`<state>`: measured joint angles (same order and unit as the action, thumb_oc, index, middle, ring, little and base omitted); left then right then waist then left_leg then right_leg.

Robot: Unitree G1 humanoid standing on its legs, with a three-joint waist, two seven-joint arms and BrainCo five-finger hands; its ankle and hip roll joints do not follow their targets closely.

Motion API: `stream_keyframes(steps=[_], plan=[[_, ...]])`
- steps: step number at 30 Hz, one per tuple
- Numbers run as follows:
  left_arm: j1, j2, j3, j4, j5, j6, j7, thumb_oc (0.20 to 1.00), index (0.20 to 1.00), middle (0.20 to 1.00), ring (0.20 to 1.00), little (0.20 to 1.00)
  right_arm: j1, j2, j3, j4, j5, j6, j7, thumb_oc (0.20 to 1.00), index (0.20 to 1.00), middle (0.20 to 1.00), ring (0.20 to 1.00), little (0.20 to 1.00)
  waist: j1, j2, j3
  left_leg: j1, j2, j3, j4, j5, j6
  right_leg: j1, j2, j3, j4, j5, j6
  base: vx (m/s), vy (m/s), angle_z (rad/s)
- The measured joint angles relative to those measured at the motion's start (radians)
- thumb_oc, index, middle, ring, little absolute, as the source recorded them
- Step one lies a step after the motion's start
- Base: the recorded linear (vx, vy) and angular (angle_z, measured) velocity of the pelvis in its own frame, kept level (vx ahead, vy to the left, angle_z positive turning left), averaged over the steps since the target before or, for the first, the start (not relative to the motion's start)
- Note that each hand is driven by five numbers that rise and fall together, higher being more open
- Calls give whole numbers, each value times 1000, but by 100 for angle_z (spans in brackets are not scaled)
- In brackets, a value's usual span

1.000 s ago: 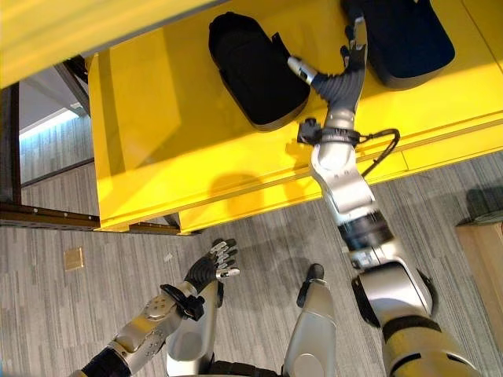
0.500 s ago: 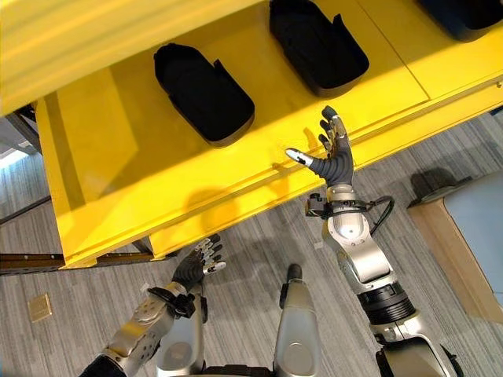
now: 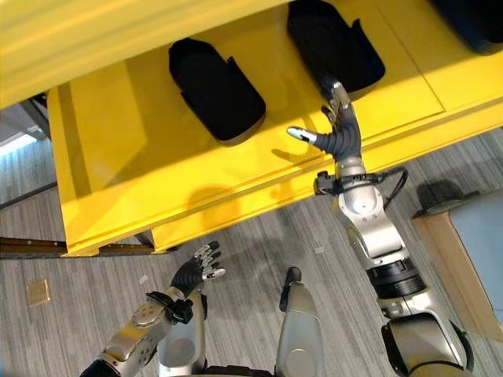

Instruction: Move parts from the plastic box to the shelf.

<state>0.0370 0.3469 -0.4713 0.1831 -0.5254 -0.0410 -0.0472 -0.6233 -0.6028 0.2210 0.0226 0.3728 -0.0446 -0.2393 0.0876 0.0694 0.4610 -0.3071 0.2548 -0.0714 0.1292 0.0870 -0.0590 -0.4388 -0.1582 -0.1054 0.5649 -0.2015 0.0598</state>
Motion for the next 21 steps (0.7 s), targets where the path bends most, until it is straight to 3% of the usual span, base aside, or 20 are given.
stream_keyframes(steps=[7, 12, 21], plan=[[-10, 25, -3, -13, 6, 34, -34, 1000, 1000, 1000, 1000, 1000, -95, 0, 36, 135, 6, 49, 9, 1000, 1000, 1000, 1000, 1000, 18, 7, 4, -26, -13, -25, 19, 0, 0, -7, -16, -18, 20, -14, 9, -23, -46, 11], [-22, 37, -11, -13, 5, 35, -42, 1000, 1000, 1000, 1000, 1000, -179, -2, 68, 208, -3, 74, 26, 1000, 1000, 1000, 1000, 1000, 38, 20, 11, -49, -12, -39, 21, 4, 5, -40, -16, -24, 53, -30, -4, -30, -47, 4], [-28, 48, -38, -12, 5, 36, -58, 1000, 1000, 1000, 1000, 1000, -207, 9, 58, 321, -3, 107, -117, 1000, 1000, 1000, 1000, 1000, 39, 23, 49, -68, -13, -46, 19, 12, -4, -62, -18, -28, 66, -33, -9, -11, -8, 2]])
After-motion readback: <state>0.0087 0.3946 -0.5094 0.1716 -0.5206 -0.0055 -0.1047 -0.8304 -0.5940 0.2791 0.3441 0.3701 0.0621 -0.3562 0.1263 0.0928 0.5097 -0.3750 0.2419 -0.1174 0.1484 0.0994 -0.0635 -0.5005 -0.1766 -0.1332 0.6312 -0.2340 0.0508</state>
